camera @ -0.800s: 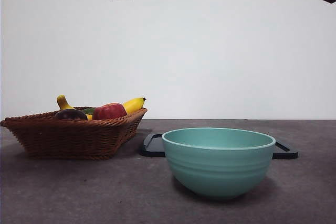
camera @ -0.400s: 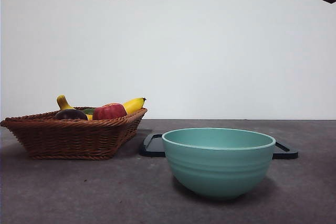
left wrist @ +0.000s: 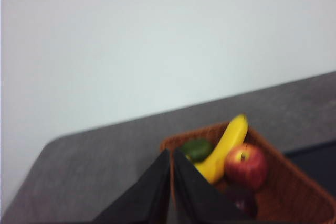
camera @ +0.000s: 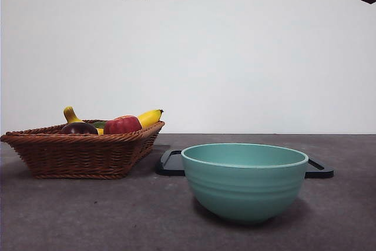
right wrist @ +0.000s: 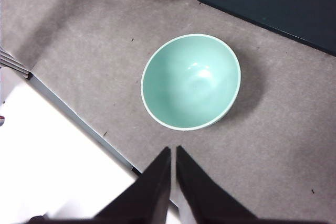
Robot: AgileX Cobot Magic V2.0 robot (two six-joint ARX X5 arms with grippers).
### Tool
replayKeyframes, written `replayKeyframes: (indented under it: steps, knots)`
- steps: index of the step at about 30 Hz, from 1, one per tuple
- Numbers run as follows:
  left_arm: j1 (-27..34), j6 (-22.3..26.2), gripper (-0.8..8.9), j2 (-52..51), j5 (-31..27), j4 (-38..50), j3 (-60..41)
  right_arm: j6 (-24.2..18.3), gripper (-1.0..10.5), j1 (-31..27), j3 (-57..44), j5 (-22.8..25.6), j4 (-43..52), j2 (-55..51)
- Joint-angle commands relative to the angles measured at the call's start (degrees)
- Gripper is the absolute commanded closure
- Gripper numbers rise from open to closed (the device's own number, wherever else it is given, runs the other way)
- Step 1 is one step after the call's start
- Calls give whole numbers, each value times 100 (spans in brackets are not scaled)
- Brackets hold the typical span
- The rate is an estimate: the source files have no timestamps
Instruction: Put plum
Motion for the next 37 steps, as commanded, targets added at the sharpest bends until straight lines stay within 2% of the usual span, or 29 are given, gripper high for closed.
replayKeyframes:
  steps: [1, 6, 19, 37]
  knots:
    - [59, -101, 805, -269, -125, 83, -389, -44, 942, 50, 81, 2, 61, 33]
    - [111, -343, 805, -684, -192, 55, -1027, -44, 941, 50, 81, 2, 61, 33]
    - [116, -505, 805, -1202, -195, -140, -1834, -44, 942, 50, 81, 2, 61, 33]
    - [116, -505, 805, -1274, -192, -490, -2000, -44, 942, 50, 81, 2, 63, 33]
